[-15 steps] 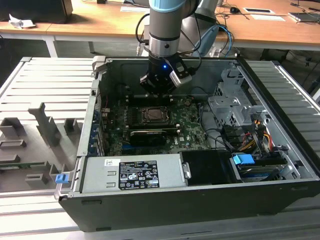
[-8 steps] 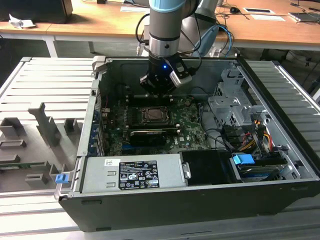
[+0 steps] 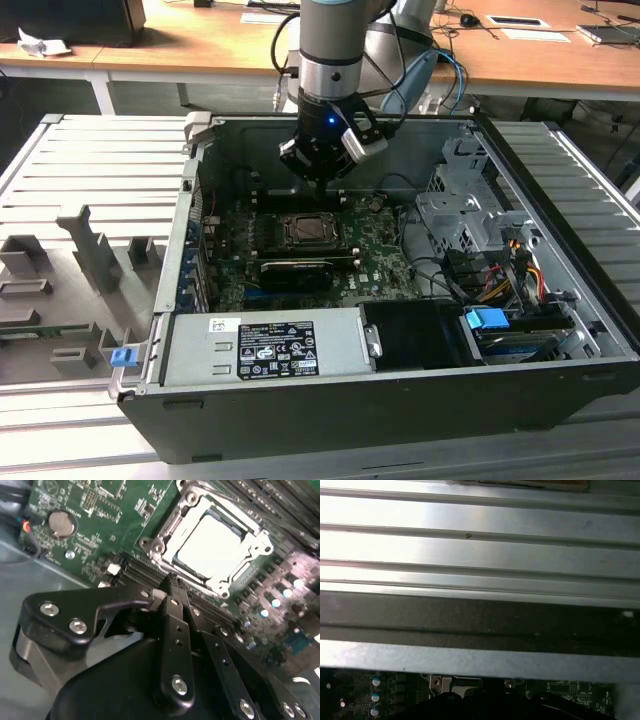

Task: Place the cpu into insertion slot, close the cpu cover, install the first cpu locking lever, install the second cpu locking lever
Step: 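Install the second cpu locking lever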

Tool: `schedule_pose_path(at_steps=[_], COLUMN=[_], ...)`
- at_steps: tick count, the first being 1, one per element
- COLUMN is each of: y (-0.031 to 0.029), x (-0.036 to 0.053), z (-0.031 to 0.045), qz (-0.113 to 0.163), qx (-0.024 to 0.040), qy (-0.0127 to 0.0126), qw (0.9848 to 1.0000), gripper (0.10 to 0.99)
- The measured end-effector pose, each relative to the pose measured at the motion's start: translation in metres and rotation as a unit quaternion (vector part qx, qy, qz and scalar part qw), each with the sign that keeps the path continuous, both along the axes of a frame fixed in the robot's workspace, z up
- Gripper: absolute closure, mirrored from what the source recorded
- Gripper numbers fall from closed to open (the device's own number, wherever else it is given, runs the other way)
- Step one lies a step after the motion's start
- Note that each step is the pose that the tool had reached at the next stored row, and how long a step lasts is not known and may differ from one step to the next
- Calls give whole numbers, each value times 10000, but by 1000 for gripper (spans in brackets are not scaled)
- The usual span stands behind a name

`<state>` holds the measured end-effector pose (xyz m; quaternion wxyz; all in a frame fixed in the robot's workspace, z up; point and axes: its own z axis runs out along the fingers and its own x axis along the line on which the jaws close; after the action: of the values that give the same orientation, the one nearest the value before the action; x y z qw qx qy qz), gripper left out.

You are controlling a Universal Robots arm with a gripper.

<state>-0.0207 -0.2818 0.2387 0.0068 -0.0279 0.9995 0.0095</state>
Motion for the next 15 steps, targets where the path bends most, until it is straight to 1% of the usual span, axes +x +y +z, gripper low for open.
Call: schedule_pose_path(at_steps=[9,15], y=[-80,-110], x=[0,0], z=[0,0], qz=[1,0], qx=[-3,-3], qy=[0,-1], qw=[10000,10000], gripper=[980,980])
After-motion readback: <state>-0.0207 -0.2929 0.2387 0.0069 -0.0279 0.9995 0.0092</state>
